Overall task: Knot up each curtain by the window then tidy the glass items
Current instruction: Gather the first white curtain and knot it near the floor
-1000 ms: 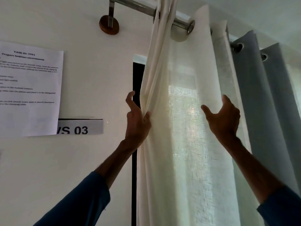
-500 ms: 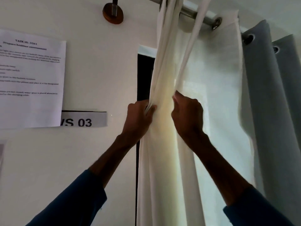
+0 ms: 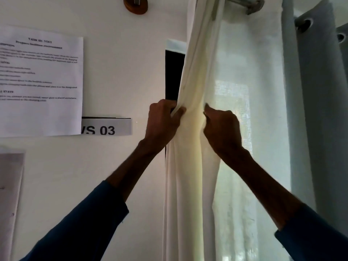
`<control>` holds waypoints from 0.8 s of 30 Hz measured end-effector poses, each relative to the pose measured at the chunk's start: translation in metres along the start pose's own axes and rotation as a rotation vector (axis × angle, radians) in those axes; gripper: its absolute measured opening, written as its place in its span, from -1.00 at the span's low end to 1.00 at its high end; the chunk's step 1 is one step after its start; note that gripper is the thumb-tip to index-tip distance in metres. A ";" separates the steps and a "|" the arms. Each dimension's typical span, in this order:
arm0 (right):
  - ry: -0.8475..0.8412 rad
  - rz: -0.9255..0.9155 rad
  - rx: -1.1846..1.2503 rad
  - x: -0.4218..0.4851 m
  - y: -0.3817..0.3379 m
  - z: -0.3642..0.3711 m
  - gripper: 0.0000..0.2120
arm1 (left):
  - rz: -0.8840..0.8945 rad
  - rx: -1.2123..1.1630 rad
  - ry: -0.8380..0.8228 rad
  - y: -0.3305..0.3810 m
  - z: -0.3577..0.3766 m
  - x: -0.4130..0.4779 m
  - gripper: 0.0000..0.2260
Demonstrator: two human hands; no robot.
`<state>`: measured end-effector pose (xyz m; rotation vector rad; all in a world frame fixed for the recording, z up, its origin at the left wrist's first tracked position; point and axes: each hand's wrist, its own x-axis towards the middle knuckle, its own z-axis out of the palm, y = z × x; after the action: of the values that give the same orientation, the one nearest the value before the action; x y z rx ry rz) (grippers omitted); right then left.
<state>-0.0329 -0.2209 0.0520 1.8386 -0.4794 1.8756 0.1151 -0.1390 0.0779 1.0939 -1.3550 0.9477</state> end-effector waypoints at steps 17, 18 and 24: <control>0.136 -0.040 0.133 -0.034 0.010 -0.015 -0.83 | 0.066 -0.014 -0.137 0.051 0.030 -0.006 -0.71; 0.140 -0.036 0.137 -0.034 0.011 -0.015 -0.84 | 0.057 -0.010 -0.139 0.049 0.030 -0.006 -0.71; 0.123 -0.052 0.107 -0.037 0.004 -0.019 -0.88 | 0.053 -0.029 -0.167 0.049 0.031 -0.004 -0.79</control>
<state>-0.0511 -0.2172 0.0151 1.7711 -0.2920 1.9992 0.0599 -0.1561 0.0738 1.1405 -1.5356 0.8873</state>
